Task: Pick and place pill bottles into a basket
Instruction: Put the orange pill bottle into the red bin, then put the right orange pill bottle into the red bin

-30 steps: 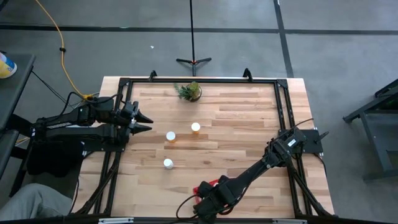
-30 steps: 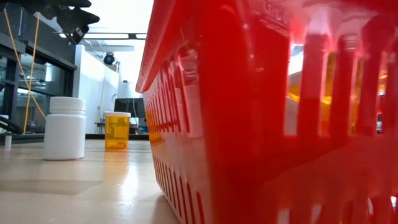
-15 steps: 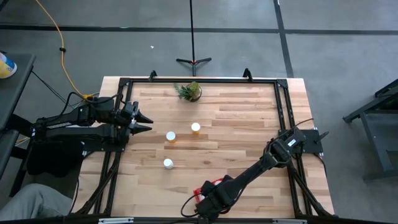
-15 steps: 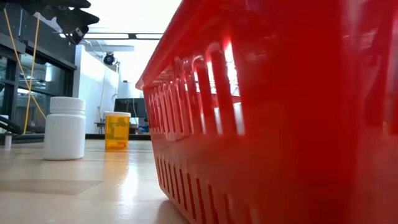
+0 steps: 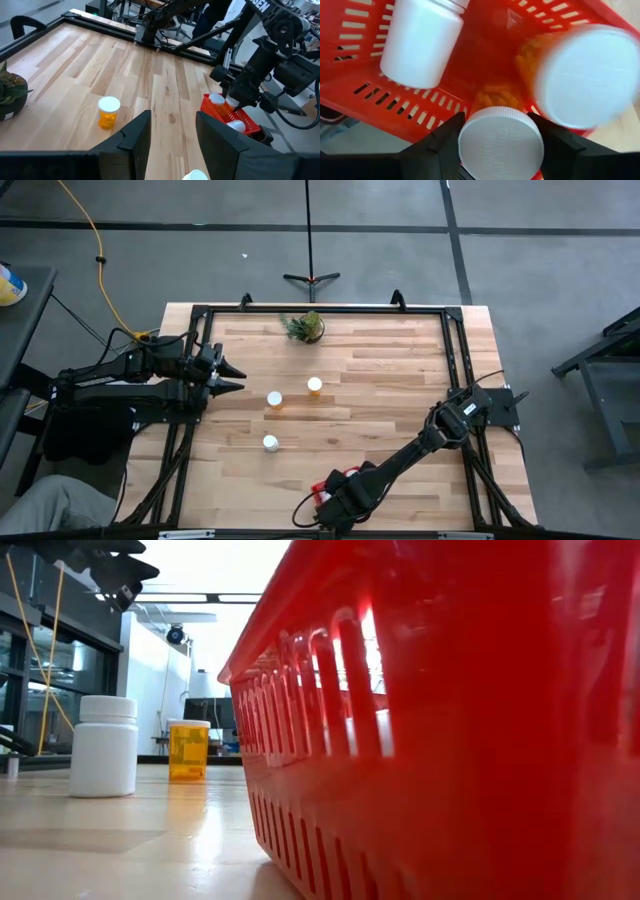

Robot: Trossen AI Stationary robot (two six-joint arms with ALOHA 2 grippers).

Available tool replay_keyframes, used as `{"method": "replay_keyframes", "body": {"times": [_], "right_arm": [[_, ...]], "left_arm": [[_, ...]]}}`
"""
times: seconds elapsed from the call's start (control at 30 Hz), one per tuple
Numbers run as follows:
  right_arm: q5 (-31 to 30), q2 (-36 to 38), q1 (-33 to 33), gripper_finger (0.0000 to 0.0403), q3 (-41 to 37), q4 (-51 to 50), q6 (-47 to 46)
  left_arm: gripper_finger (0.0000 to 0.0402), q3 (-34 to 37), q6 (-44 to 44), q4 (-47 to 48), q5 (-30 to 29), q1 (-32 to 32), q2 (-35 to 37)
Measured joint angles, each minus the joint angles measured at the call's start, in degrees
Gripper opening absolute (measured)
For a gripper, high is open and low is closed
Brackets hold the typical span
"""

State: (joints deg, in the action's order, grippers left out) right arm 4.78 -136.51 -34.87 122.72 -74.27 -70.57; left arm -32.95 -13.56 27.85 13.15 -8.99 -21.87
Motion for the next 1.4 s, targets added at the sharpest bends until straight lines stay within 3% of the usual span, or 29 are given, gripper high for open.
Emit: {"method": "replay_keyframes", "body": {"times": [0.47,0.87,1.4], "right_arm": [[2.49,0.20,0.11,0.0267,0.12,-1.03,0.31],[1.27,3.35,0.89,0.0269,0.23,-5.46,0.95],[-0.40,7.73,1.63,0.0268,0.23,-1.97,3.23]], "left_arm": [[0.0191,0.00,-0.02,1.08,0.89,0.01,-0.01],[0.0191,0.00,-0.02,1.05,0.87,0.02,-0.02],[0.0191,0.00,0.06,1.04,1.05,0.01,0.00]]}}
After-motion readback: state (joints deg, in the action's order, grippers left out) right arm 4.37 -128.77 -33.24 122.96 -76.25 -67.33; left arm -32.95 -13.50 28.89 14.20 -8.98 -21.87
